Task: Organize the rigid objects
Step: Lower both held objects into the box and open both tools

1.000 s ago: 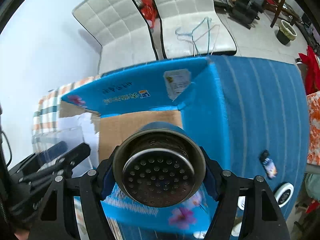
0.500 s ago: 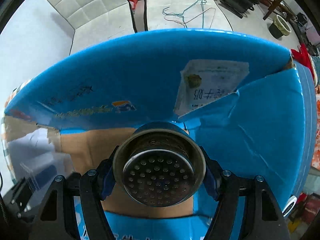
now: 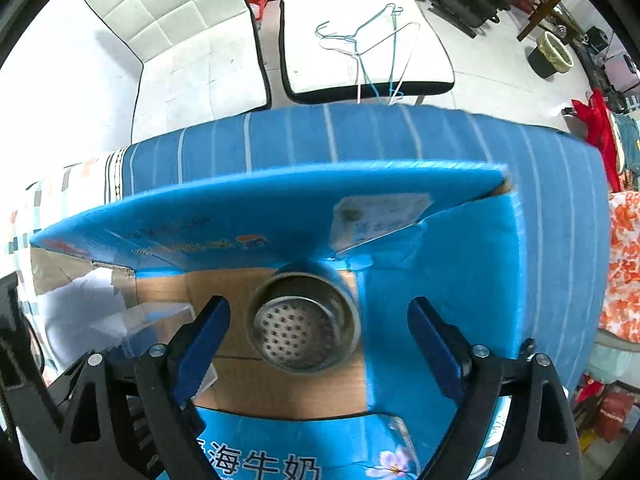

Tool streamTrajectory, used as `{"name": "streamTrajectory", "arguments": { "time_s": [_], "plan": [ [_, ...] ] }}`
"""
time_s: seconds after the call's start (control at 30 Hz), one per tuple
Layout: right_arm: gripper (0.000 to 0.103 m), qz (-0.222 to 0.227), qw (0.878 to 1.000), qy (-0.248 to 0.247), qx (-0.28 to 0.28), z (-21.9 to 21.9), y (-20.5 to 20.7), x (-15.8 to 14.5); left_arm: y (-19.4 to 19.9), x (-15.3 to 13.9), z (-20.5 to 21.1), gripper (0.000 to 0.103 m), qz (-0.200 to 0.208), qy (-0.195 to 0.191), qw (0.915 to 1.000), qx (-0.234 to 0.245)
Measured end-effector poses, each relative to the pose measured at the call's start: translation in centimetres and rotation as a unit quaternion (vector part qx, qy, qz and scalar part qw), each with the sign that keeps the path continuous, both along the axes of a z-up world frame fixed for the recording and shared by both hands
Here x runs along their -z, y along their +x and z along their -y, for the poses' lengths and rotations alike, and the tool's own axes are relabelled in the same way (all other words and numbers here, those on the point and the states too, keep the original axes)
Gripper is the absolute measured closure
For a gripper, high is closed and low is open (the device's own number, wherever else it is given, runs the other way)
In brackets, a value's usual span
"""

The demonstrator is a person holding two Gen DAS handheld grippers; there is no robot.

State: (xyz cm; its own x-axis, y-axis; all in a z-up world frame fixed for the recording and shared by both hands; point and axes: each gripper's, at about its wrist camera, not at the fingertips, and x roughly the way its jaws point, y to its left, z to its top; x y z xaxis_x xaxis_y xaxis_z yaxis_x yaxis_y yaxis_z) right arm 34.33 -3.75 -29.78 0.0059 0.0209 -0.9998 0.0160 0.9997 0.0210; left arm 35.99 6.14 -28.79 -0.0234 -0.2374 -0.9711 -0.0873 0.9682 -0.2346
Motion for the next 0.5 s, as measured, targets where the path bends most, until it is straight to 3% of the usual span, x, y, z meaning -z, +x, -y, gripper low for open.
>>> {"name": "streamTrajectory", "arguments": {
  "time_s": [0.27,0.5],
  "plan": [
    [0.01,-0.006,1.0,-0.009,0.01,0.7,0.4,0.7,2.8,1.4,2.0,0.042,0.001,-0.014,0.9996,0.023],
    [0.01,-0.004,1.0,-0.008,0.014,0.4,0.2,0.9,2.8,1.4,0.7,0.04,-0.01,-0.02,0.9997,0.006]
  ]
}}
